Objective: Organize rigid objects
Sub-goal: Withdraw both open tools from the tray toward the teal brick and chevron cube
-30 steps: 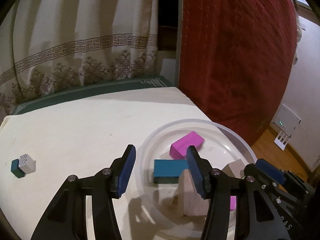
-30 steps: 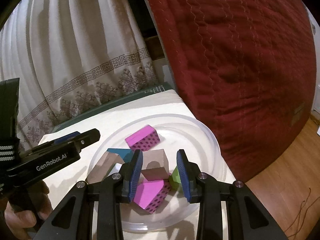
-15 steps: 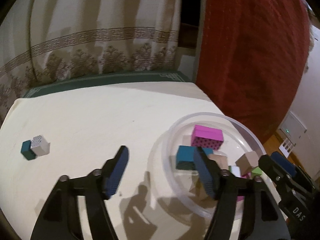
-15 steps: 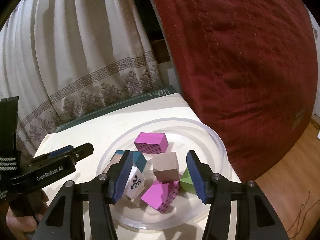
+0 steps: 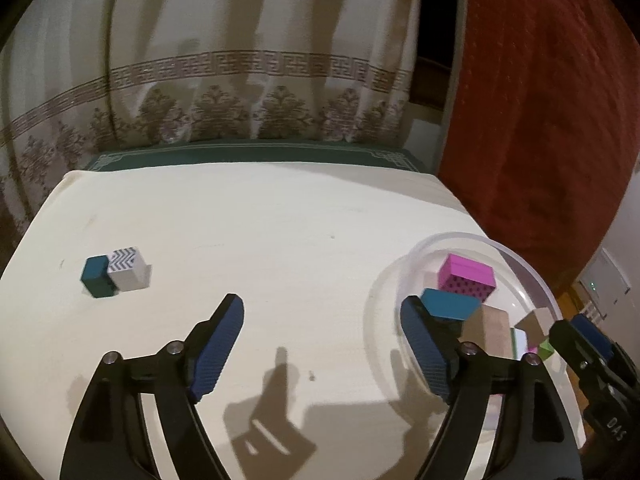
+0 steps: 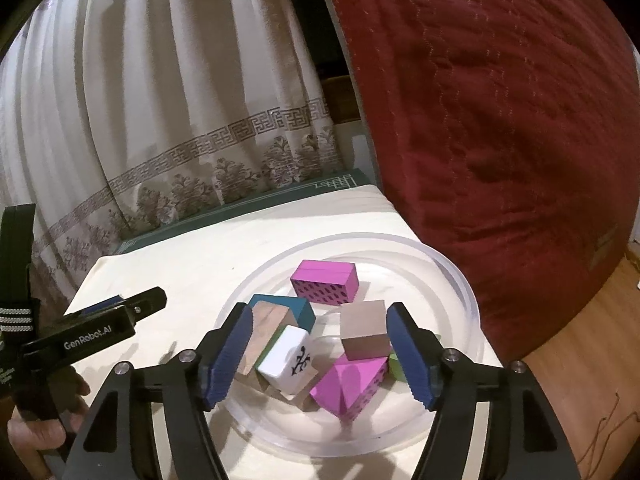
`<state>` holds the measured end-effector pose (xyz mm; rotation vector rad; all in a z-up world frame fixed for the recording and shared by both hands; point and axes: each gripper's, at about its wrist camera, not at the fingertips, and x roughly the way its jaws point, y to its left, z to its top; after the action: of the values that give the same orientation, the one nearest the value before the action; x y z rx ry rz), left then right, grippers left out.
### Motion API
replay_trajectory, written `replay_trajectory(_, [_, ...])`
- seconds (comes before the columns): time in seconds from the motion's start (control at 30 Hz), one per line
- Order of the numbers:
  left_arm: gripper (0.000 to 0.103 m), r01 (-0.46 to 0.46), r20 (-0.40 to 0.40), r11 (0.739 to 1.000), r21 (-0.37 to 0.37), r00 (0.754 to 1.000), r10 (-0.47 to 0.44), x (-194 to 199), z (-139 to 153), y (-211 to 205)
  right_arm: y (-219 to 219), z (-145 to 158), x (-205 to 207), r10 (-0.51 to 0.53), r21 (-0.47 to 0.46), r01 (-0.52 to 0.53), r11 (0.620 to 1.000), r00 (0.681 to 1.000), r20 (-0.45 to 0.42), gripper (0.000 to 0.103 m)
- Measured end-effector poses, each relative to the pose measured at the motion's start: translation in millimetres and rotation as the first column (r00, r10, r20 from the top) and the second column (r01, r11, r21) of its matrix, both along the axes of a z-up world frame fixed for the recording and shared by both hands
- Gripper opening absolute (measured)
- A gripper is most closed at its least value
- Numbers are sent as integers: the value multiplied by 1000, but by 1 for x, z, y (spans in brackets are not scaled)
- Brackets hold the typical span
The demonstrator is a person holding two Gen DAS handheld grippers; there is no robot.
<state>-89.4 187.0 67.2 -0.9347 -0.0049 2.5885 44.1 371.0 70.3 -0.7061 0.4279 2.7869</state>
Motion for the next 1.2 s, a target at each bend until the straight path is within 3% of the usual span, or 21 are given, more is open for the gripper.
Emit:
replay_trajectory(0.37, [85,-95,0,995,3,995,95,-6,-5,-44,-22,1,-7,44,27,-44,999,999,12,81])
replay_trajectory(0.77, [85,-205,0,979,-10,979,205,-10,-17,-98,-62,3,-27,128,72,-130,989,991,31,81])
replay_trajectory(1.2, [85,-323,29,946,3,946,323,-15,-29,-156,-113,-13,-75,298,34,-304,952,947,118,82])
